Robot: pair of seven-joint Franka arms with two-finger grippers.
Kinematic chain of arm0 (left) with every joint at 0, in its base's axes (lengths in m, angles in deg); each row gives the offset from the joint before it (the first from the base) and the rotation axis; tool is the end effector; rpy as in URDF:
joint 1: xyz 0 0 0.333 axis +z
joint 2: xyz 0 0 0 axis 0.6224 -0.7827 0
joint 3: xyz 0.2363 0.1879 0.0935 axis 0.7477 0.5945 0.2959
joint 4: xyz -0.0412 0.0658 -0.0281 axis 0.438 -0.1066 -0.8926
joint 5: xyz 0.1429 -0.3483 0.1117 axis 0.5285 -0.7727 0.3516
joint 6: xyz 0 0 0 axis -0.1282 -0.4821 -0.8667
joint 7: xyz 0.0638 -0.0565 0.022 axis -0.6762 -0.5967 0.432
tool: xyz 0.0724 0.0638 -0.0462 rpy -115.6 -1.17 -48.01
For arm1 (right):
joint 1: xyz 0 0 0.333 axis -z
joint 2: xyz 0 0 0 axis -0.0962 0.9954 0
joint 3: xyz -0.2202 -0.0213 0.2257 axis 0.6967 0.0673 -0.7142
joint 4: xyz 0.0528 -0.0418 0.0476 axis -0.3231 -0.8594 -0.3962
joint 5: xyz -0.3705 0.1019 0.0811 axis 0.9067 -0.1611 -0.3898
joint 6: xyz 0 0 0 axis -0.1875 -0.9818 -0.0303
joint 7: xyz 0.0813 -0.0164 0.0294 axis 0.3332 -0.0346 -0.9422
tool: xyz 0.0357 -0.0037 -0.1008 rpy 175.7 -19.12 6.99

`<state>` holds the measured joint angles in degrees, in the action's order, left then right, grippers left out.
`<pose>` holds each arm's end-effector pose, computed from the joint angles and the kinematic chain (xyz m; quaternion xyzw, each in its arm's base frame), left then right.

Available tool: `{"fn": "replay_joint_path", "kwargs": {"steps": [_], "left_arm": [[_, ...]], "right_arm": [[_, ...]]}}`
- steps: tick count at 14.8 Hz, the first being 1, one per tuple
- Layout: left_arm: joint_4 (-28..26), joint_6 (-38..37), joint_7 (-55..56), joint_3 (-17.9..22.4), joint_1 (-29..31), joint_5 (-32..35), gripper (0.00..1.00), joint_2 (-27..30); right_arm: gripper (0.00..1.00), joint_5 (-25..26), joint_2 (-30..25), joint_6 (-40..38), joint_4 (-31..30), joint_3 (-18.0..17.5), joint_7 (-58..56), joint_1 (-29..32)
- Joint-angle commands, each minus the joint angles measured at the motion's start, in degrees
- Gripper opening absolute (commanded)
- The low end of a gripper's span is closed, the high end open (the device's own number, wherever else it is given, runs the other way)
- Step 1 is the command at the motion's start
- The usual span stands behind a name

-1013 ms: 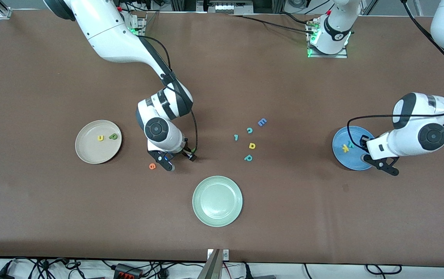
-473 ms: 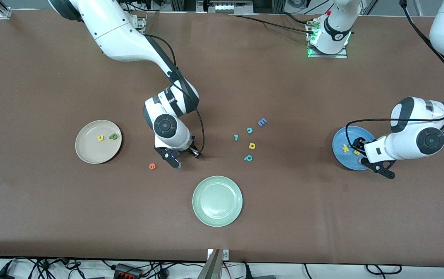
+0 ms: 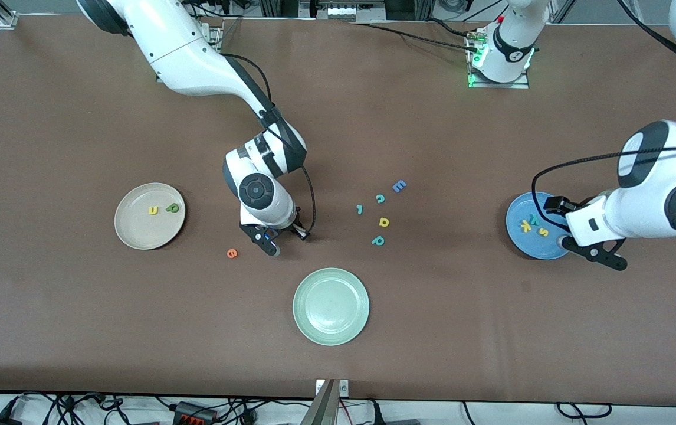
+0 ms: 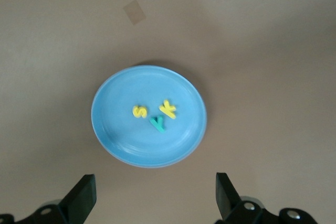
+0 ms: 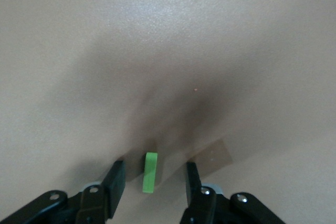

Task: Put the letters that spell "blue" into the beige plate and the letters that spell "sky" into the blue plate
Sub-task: 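Place the green l on the beige plate while the left gripper returns to rest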

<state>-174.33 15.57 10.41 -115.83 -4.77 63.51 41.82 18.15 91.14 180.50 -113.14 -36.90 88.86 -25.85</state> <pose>0.6436 -0.0217 0.4036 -0.9737 0.1749 0.1448 0.0202 0.5889 0.3907 0.1749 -0.9318 0.3594 0.0447 0.0236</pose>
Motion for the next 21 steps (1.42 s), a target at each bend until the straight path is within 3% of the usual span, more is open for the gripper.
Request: {"fn": "replay_joint_path", "kwargs": {"steps": [1, 4, 6, 7, 12, 15, 16, 18, 21], "left_arm": [[6.69, -8.29, 6.71, -3.93, -0.23, 0.4, 1.0, -0.06], [13.56, -14.99, 7.87, -5.17, -0.14, -1.43, 1.0, 0.9], [14.54, -15.09, 7.96, -1.85, -0.14, -5.55, 1.0, 2.66], [14.98, -14.83, 7.87, 2.61, -1.53, -8.88, 1.0, 5.19], [13.15, -10.71, 8.13, 30.73, -20.23, -21.29, 1.0, 14.78], [3.6, -3.52, 8.22, 45.49, -33.49, -21.74, 1.0, 22.15], [-0.88, 0.6, 7.96, 48.07, -35.71, -21.74, 1.0, 24.79], [-7.58, 6.95, 8.31, 48.71, -36.44, -22.35, 1.0, 28.84], [-8.66, 7.32, 8.4, 48.71, -36.61, -23.15, 1.0, 30.35]], "right_arm": [[0.28, -0.71, 0.83, 0.11, 1.33, 0.4, 0.68, -0.54], [0.1, -0.79, 0.83, 0.11, 1.33, 0.4, 0.24, -0.54], [0.05, -0.71, 0.74, 0.11, 1.33, 0.4, -0.29, -0.45], [0.04, -0.62, 0.57, 0.11, 1.33, 0.4, -0.55, -0.36], [0.04, -0.18, -2.85, -4.78, 0.36, 0.84, -7.91, 1.39], [0.04, -0.09, -6.71, -14.19, -1.38, 0.93, -16.69, 5.25], [0.04, 0.0, -8.21, -16.13, -2.61, 0.93, -20.29, 7.0], [0.04, 0.09, -11.02, -19.3, -5.25, 0.93, -28.81, 11.13], [0.04, 0.17, -15.06, -20.37, -11.57, 0.93, -40.25, 16.94]]}}
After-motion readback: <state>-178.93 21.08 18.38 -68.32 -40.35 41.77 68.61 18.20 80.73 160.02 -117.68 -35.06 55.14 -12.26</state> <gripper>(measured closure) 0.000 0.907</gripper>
